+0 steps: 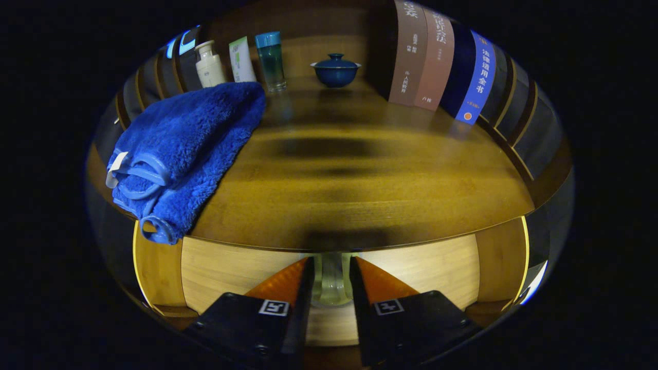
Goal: Pull open the drawer, take out the items inside it, and place them on the countertop above the cabinet.
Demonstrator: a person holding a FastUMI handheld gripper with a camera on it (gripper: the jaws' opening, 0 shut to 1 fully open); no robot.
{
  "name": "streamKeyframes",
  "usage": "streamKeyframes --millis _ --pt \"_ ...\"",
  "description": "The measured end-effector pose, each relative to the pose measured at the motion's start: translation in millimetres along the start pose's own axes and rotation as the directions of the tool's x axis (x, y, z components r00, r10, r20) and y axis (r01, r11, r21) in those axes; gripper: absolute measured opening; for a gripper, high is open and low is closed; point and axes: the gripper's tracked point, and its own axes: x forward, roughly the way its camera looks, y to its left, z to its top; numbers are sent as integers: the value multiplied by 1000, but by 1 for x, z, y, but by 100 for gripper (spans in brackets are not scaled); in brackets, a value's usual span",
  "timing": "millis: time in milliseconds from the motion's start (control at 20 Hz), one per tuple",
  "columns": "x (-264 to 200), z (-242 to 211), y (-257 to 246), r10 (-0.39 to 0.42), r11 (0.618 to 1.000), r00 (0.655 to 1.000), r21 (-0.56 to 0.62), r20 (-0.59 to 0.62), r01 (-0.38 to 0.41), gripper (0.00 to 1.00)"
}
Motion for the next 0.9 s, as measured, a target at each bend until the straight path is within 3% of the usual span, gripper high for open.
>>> streamKeyframes --millis 100,200,300,900 --pt "0 -4 -3 2 999 1000 32 -13 -2 23" --pt "6 -7 -2 5 1000 1000 10 -3 -5 23" --pt "1 -6 1 24 999 1000 28 -14 -24 16" --pt "-73 -45 -9 69 997 997 32 -31 -68 16"
